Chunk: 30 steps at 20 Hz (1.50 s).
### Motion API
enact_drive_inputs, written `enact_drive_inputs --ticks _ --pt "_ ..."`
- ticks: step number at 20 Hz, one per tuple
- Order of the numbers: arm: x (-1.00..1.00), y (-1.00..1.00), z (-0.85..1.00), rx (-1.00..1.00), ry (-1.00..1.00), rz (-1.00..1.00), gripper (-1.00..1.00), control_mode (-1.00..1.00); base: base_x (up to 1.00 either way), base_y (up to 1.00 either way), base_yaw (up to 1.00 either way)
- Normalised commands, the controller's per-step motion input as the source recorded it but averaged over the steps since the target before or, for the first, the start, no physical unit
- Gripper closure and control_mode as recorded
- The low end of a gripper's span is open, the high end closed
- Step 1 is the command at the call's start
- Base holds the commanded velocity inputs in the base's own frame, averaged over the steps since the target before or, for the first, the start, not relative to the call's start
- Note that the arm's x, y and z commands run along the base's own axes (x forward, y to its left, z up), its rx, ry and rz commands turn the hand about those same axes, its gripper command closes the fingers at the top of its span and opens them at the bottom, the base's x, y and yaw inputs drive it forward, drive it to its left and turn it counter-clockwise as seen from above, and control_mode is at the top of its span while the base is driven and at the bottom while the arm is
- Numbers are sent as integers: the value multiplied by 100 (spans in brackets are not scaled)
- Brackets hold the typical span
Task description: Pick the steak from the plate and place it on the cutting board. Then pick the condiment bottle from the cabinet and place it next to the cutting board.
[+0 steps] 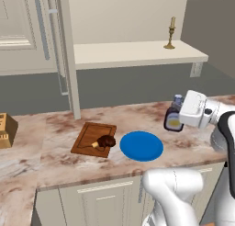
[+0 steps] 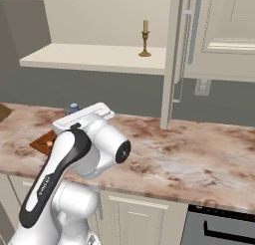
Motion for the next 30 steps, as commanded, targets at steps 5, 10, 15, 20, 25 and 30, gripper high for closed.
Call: enact_drive_inputs --ticks 5,10,15,20,25,30 --pt "0 -17 -33 0 0 0 100 -100 0 0 0" --pt "0 -18 -30 0 0 0 100 -100 0 0 0" --pt "0 -19 -26 -1 0 0 100 -100 0 0 0" --pt "0 -21 -26 -2 0 0 100 -100 0 0 0" --pt "0 -21 -26 -2 0 0 100 -100 0 0 0" --pt "0 -19 -33 -3 0 0 100 -100 0 0 0"
